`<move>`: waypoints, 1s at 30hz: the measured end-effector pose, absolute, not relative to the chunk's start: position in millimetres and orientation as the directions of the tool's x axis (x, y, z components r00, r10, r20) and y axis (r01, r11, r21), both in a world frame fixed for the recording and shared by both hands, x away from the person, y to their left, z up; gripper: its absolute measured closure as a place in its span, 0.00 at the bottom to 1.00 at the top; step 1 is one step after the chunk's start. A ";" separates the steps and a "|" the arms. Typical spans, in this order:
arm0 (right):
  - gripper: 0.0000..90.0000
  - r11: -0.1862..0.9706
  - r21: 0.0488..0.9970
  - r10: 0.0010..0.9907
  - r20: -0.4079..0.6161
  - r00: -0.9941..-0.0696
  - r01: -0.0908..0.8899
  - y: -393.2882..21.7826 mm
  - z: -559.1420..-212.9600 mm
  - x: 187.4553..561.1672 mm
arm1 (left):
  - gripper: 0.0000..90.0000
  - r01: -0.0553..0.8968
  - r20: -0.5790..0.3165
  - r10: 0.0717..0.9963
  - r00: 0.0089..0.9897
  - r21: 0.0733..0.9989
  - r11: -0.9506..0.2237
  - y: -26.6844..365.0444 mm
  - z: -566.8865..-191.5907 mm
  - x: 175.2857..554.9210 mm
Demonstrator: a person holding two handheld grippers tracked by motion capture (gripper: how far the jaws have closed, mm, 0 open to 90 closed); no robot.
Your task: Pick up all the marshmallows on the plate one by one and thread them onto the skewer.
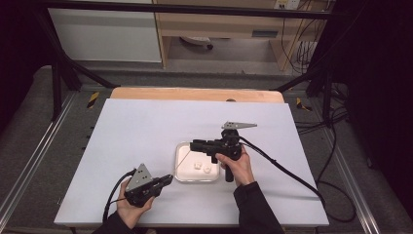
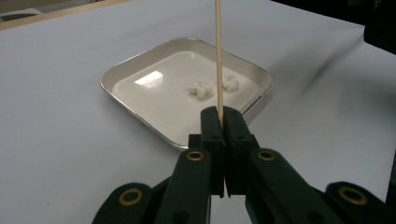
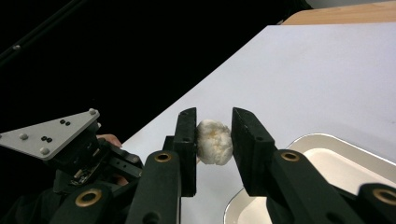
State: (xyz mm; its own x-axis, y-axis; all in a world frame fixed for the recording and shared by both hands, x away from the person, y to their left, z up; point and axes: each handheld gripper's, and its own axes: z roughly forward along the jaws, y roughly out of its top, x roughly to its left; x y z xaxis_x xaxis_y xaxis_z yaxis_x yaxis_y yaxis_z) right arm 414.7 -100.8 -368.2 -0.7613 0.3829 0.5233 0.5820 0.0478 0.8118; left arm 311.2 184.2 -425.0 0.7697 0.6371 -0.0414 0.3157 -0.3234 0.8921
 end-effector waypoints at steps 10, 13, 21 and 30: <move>0.83 0.062 0.800 0.365 0.538 -0.760 0.597 -97.0 -373.0 411.4 | 0.98 0.303 -0.024 0.634 0.773 0.892 -0.336 183.4 -426.4 310.6; 0.84 0.063 0.802 0.357 0.538 -0.764 0.594 -95.7 -374.6 409.9 | 0.98 0.297 -0.018 0.633 0.774 0.893 -0.338 183.3 -427.1 310.5; 0.84 0.102 0.786 0.328 0.553 -0.766 0.610 -84.7 -389.9 403.6 | 0.98 0.278 -0.010 0.633 0.774 0.903 -0.326 180.4 -426.0 311.4; 0.83 0.128 0.791 0.339 0.532 -0.776 0.598 -77.5 -401.5 397.1 | 0.98 0.308 -0.026 0.650 0.759 0.895 -0.323 174.0 -427.3 312.6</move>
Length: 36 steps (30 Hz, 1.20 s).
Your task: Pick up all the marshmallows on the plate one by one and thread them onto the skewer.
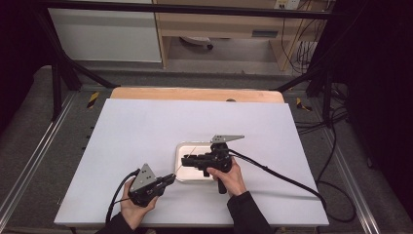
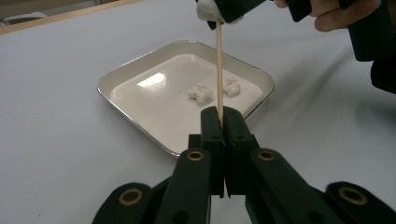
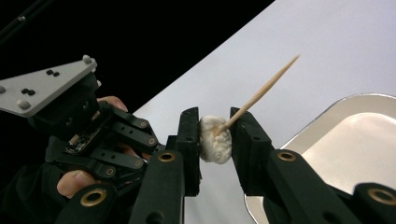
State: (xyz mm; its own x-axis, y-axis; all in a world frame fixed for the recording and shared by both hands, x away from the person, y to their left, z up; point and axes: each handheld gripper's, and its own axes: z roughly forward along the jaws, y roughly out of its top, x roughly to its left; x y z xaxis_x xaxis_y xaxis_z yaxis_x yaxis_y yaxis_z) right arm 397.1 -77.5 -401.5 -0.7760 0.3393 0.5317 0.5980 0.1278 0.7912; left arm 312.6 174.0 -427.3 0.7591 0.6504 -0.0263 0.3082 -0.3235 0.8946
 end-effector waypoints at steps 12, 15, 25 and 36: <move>0.83 0.158 0.790 0.355 0.514 -0.781 0.592 -72.6 -410.5 393.0 | 0.98 0.335 -0.051 0.658 0.752 0.889 -0.314 164.8 -430.4 318.5; 0.83 0.166 0.788 0.354 0.513 -0.782 0.592 -71.4 -412.8 391.9 | 0.98 0.337 -0.052 0.658 0.751 0.888 -0.314 164.3 -430.7 318.4; 0.51 0.161 0.839 0.429 0.415 -0.802 0.521 -83.1 -393.7 388.9 | 0.98 0.330 -0.057 0.659 0.750 0.896 -0.298 171.0 -428.9 320.3; 0.14 0.308 0.847 0.544 0.218 -0.810 0.434 -97.5 -388.6 391.4 | 0.98 0.347 -0.079 0.653 0.753 0.891 -0.293 177.3 -429.6 319.7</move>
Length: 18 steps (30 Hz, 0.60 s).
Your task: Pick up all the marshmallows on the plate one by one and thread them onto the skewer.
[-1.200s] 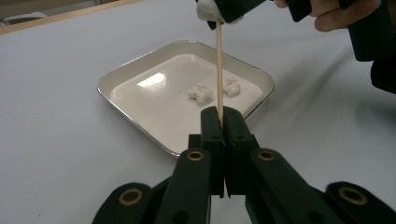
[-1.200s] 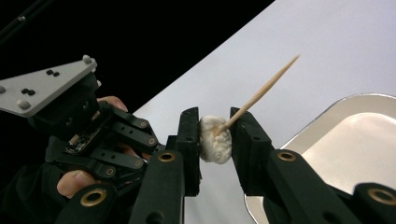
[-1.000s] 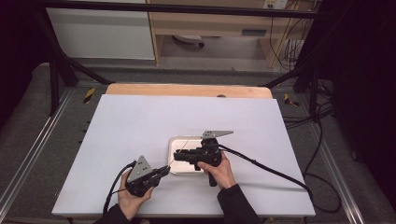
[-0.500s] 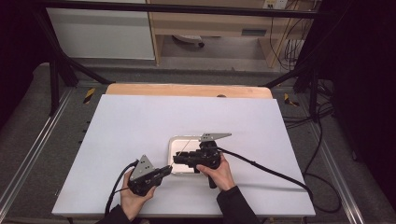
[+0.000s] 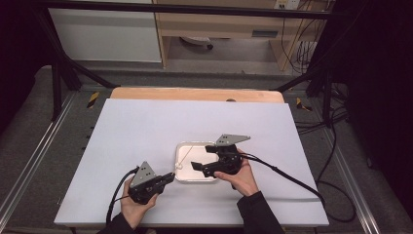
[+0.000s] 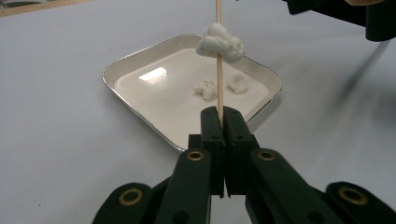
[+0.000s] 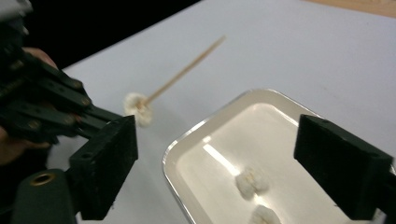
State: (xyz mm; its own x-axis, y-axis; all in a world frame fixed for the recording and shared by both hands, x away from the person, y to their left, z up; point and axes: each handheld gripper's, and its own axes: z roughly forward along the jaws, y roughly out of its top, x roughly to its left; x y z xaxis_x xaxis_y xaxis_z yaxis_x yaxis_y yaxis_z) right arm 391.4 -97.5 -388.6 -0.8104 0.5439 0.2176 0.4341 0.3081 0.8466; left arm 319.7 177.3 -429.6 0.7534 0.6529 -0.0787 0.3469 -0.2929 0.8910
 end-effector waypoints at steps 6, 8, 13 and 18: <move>0.10 0.359 0.830 0.583 0.158 -0.797 0.427 -107.3 -403.6 397.8 | 0.98 0.354 -0.086 0.649 0.756 0.887 -0.295 180.4 -430.9 320.1; 0.11 0.384 0.817 0.596 0.137 -0.791 0.431 -109.1 -408.9 399.2 | 0.98 0.358 -0.089 0.648 0.757 0.885 -0.297 180.9 -431.3 320.4; 0.15 0.410 0.796 0.617 0.117 -0.778 0.445 -113.5 -421.7 404.1 | 0.98 0.360 -0.091 0.642 0.761 0.883 -0.300 180.7 -432.4 320.6; 0.22 0.452 0.775 0.611 0.091 -0.787 0.440 -112.9 -431.5 406.2 | 0.98 0.364 -0.093 0.641 0.761 0.880 -0.304 181.4 -433.5 321.1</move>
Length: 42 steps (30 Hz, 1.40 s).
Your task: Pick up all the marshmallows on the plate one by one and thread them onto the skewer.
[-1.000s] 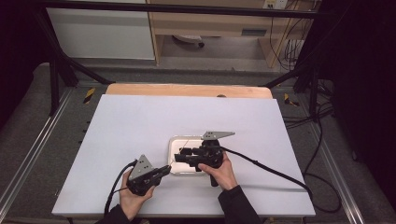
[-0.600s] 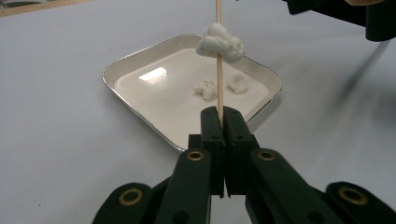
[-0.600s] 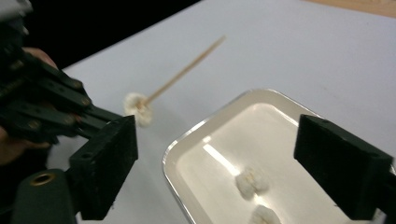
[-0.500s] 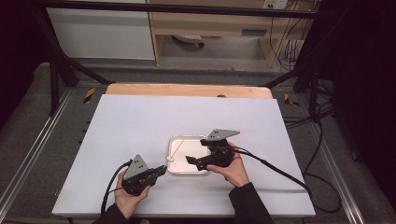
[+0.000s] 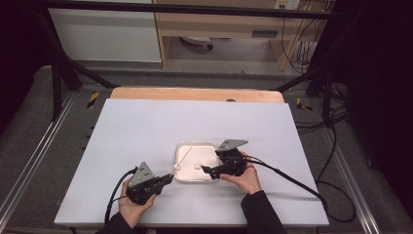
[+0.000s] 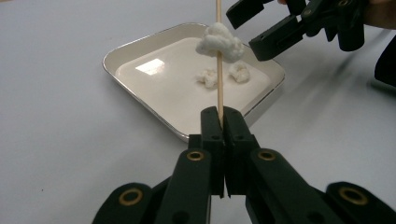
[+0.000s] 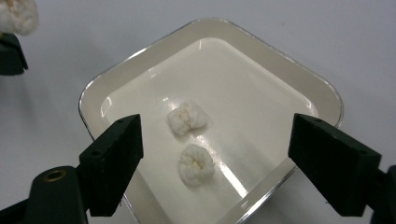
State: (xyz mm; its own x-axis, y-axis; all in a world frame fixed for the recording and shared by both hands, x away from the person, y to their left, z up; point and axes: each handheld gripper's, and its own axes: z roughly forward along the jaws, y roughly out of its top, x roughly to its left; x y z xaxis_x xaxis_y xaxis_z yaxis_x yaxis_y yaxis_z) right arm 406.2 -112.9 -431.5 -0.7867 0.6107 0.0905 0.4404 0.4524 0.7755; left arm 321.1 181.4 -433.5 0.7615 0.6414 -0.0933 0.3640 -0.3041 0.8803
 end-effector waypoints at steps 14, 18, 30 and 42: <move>0.59 0.538 0.739 0.552 0.055 -0.832 0.406 -106.3 -449.8 406.7 | 0.98 0.388 -0.093 0.662 0.744 0.866 -0.314 181.8 -433.6 319.0; 0.64 0.549 0.736 0.539 0.049 -0.841 0.396 -105.9 -451.1 406.6 | 0.98 0.387 -0.092 0.660 0.745 0.866 -0.316 181.6 -433.5 318.8; 0.78 0.559 0.738 0.536 0.027 -0.844 0.379 -105.6 -451.7 404.2 | 0.98 0.386 -0.092 0.659 0.747 0.866 -0.317 181.5 -433.5 318.8; 0.80 0.496 0.773 0.545 0.077 -0.835 0.395 -111.4 -435.2 401.8 | 0.98 0.381 -0.089 0.655 0.750 0.868 -0.318 181.3 -433.1 318.3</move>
